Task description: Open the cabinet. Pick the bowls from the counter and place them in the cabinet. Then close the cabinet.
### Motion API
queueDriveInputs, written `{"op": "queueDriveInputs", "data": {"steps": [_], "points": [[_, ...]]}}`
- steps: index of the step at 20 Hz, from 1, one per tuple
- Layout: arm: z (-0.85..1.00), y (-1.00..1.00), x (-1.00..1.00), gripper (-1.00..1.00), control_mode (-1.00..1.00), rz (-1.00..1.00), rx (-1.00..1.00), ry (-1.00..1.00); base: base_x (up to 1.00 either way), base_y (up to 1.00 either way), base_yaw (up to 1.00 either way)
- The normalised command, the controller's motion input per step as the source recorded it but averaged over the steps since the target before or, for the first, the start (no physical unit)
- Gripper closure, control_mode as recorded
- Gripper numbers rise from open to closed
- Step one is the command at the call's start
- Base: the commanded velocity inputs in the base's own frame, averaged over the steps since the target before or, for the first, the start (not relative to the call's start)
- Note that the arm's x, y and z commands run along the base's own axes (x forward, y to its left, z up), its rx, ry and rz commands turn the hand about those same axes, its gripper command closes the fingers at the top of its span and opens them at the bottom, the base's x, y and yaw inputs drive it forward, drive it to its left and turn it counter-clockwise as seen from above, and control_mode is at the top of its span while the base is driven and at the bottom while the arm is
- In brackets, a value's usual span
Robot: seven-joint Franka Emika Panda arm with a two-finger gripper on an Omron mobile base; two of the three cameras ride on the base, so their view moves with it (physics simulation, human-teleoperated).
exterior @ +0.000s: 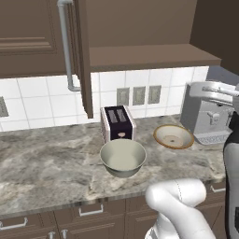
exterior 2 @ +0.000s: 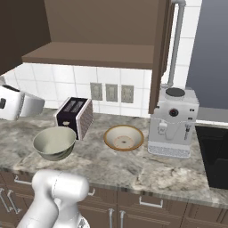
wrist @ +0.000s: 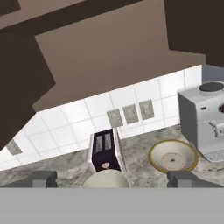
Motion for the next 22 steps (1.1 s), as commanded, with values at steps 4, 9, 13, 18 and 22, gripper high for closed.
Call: {"op": "queueDriveInputs", "data": {"steps": [4,9,13,18,22], "points": [[-0.01,-0.33,0.00,-1.00,-1.00,-0.14,0.08,0.41,0.00,0.00,0.00],[-0.08,-0.33,0.00,-1.00,-1.00,-0.12,0.06,0.44,0.00,0.00,0.00],[-0.65,-0.25,0.00,-1.00,-1.00,-0.13,0.01,0.24,0.00,0.00,0.00],[-0.88,-0.25,0.00,-1.00,-1.00,-0.13,0.04,0.17,0.00,0.00,0.00],[-0.78,-0.29,0.00,-1.00,-1.00,-0.11,0.09,0.15,0.00,0.00,0.00]]}}
